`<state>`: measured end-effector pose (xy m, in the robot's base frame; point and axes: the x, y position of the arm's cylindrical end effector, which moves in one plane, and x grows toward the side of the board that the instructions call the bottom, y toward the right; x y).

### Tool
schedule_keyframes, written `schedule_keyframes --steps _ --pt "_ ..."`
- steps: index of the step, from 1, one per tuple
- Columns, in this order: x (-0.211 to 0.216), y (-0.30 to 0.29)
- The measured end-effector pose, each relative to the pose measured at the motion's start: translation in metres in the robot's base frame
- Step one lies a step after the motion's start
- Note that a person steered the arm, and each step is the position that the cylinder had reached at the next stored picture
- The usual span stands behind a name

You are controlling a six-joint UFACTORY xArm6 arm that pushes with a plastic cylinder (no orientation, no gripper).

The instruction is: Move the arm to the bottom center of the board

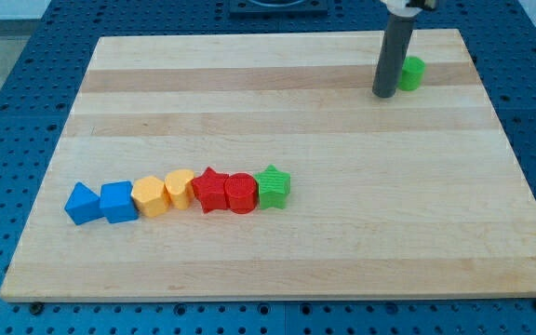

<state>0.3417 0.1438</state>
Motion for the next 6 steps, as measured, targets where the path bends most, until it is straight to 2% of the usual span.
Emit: schedule_keyframes --steps 1,3,4,6 --pt "0.006 0.008" --pt "-0.026 0.050" --pt "0.001 0.051" --pt "0.162 0.033"
